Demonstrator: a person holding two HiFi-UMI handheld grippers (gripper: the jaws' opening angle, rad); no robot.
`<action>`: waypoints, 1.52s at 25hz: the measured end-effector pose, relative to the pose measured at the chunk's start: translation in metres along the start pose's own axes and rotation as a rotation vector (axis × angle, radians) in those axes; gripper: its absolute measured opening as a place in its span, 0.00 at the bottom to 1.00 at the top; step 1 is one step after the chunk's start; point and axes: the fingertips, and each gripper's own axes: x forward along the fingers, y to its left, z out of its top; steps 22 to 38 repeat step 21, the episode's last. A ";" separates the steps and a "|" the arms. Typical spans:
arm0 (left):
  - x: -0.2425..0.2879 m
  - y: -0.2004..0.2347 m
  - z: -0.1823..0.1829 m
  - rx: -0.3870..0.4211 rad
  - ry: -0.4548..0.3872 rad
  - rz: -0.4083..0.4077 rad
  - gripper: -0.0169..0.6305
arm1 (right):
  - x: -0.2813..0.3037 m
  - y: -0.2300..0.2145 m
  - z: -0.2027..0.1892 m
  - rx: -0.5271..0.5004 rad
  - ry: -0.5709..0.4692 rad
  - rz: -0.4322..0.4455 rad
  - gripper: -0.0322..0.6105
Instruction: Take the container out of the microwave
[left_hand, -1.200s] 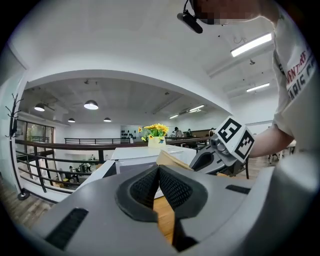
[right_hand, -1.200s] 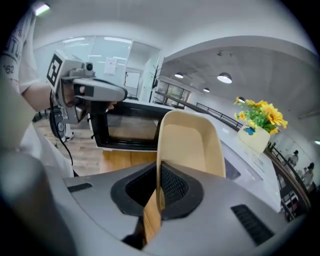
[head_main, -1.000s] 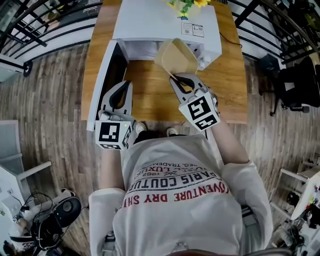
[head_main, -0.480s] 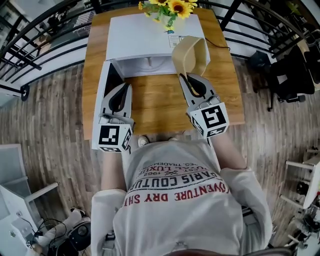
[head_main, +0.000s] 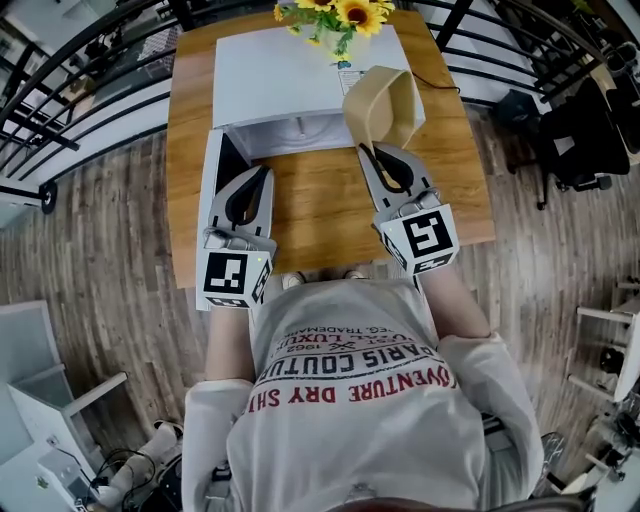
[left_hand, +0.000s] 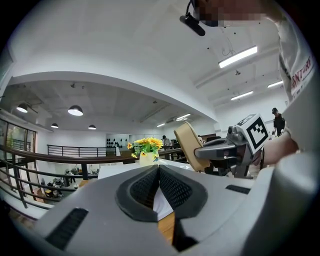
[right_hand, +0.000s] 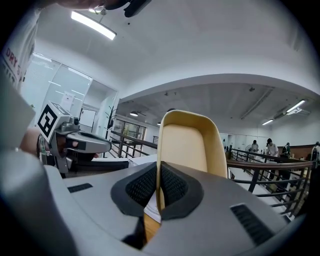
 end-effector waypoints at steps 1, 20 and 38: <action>-0.002 -0.001 0.000 -0.001 0.003 0.000 0.05 | 0.000 0.002 0.000 0.001 0.000 0.000 0.10; -0.026 -0.008 -0.002 -0.005 0.032 0.007 0.05 | -0.008 0.021 0.002 0.024 0.001 -0.014 0.10; -0.028 -0.009 -0.002 -0.006 0.034 0.009 0.05 | -0.011 0.021 0.001 0.021 0.002 -0.016 0.10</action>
